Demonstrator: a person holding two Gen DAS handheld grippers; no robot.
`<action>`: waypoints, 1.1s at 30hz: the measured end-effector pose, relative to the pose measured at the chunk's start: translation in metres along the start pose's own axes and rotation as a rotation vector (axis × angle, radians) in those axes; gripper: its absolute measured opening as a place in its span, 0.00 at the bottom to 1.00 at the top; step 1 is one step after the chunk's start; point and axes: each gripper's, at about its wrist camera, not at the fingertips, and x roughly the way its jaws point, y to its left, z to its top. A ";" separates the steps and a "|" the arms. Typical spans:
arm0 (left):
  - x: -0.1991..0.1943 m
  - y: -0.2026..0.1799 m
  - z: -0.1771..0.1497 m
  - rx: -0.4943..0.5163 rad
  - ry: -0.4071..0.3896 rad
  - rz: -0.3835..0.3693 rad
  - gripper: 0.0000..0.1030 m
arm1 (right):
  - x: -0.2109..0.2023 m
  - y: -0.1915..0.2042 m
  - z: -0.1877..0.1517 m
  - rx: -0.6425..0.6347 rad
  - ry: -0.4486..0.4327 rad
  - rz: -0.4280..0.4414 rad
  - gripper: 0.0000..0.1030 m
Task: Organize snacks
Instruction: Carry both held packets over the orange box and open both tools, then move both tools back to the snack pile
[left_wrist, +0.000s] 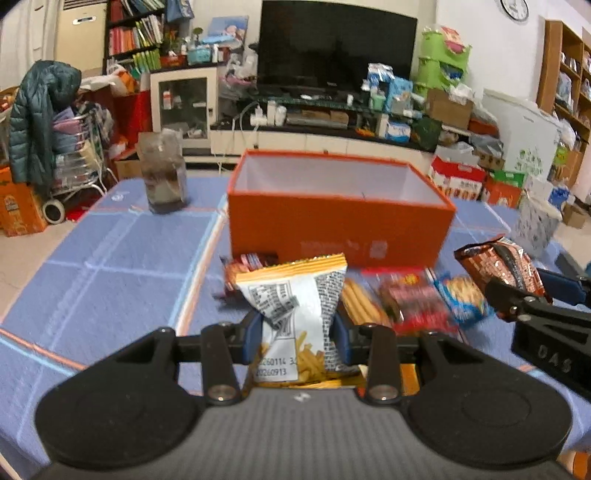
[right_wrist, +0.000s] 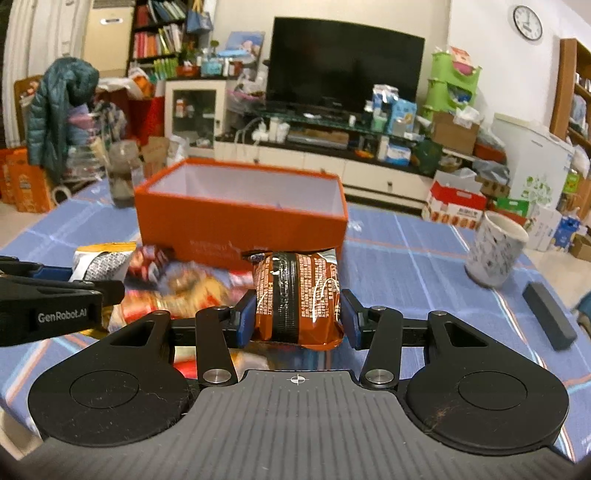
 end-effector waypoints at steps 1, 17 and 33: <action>0.001 0.004 0.007 -0.006 -0.007 0.000 0.36 | 0.002 0.000 0.010 0.002 -0.011 0.008 0.31; 0.113 -0.013 0.148 0.010 -0.014 -0.024 0.36 | 0.121 -0.022 0.124 0.094 -0.018 0.083 0.31; 0.061 0.071 0.070 -0.146 -0.018 0.059 0.95 | 0.033 -0.056 0.051 0.197 -0.045 0.061 0.63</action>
